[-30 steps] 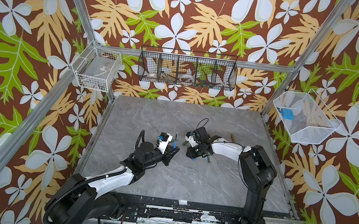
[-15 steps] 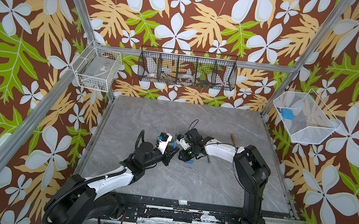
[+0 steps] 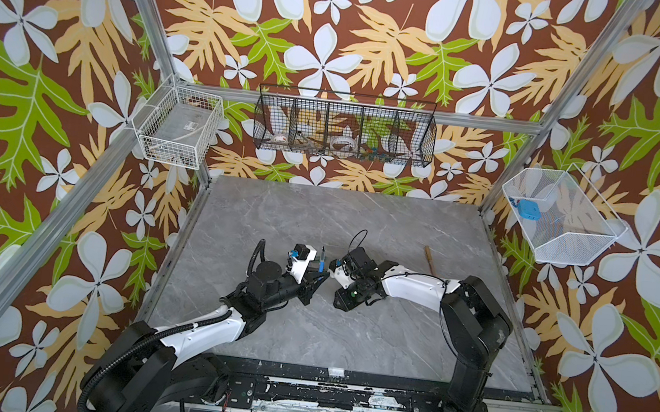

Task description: Insert the pens into the pen caps

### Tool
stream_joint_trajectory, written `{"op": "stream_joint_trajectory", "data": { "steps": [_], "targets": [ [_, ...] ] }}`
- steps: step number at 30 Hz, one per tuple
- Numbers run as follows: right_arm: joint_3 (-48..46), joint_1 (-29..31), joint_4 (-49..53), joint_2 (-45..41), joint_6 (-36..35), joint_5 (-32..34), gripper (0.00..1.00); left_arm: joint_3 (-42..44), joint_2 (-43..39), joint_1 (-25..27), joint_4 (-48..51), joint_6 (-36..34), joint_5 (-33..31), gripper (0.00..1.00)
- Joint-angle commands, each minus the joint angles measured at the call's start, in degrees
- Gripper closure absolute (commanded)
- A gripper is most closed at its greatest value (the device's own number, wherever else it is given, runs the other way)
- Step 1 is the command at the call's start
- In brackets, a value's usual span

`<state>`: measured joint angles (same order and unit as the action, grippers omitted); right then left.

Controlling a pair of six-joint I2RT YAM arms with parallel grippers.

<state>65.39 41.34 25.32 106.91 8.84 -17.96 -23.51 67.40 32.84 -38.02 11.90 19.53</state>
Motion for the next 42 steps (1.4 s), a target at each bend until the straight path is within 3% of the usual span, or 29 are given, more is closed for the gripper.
{"op": "stream_joint_trajectory", "data": {
  "steps": [1, 6, 13, 16, 26, 42],
  "targets": [
    [-2.7, 0.1, 5.2, -2.2, 3.0, 1.8, 0.64, 0.1, -0.4, 0.0, -1.4, -0.1, 0.0, 1.00],
    [-5.4, 0.1, 6.6, -5.8, 5.6, 4.3, 0.64, 0.1, -0.4, 0.0, -1.4, -0.1, -0.1, 1.00],
    [-6.5, -2.5, 5.7, -10.6, 13.2, 0.8, 0.61, -0.1, -0.5, 0.2, -0.8, -0.7, -0.3, 1.00],
    [-5.8, -4.0, 6.9, -11.3, 14.5, 5.3, 0.58, -0.5, -0.3, 0.8, 0.2, -1.7, -1.4, 1.00],
    [1.9, -4.3, 9.2, -3.2, 13.6, 8.8, 0.52, -1.7, 1.1, 2.3, 1.8, -3.0, -2.1, 1.00],
    [4.3, -2.4, 11.1, 2.9, 14.5, 12.8, 0.57, -1.3, 1.0, 2.3, 1.0, -2.7, -1.8, 1.00]
  ]
}}
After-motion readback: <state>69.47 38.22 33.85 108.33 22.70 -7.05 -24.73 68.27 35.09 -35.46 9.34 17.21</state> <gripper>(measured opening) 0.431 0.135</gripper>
